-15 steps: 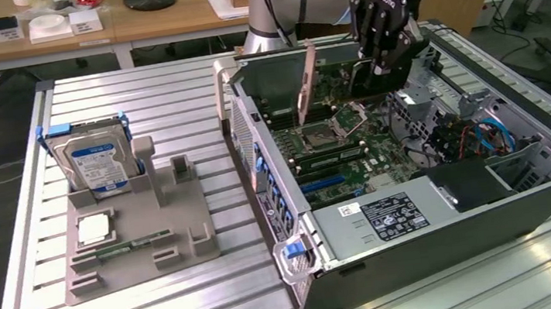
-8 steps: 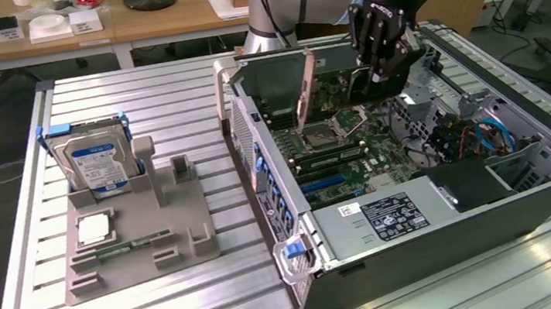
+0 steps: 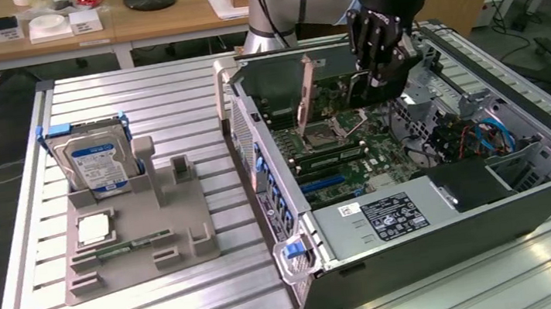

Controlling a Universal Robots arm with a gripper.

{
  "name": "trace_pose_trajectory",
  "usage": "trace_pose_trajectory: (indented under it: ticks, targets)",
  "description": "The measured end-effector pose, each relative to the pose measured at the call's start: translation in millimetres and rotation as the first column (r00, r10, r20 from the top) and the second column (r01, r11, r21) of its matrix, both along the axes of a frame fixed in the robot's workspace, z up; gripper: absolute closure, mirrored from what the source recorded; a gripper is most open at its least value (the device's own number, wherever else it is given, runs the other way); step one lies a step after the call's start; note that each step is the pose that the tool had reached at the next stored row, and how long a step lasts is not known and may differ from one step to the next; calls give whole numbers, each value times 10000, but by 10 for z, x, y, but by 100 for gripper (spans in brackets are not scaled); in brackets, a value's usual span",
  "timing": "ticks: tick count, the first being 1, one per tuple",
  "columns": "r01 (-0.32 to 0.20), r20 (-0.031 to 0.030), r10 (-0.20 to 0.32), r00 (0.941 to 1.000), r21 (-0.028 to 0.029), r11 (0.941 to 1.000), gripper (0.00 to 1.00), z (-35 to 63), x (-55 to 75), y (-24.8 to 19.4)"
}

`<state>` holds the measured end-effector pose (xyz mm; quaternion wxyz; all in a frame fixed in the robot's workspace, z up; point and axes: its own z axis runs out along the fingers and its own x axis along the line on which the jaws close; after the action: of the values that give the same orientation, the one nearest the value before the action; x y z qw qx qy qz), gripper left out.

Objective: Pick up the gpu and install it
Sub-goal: 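Insert the gpu into the slot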

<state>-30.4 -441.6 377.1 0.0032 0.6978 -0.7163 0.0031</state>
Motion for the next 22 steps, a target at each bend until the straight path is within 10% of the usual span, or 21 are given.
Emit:
trace_pose_trajectory:
  ticks: [22]
  targets:
    - [3,91,-4,10000,16,10000,72,-288,-36,-12]
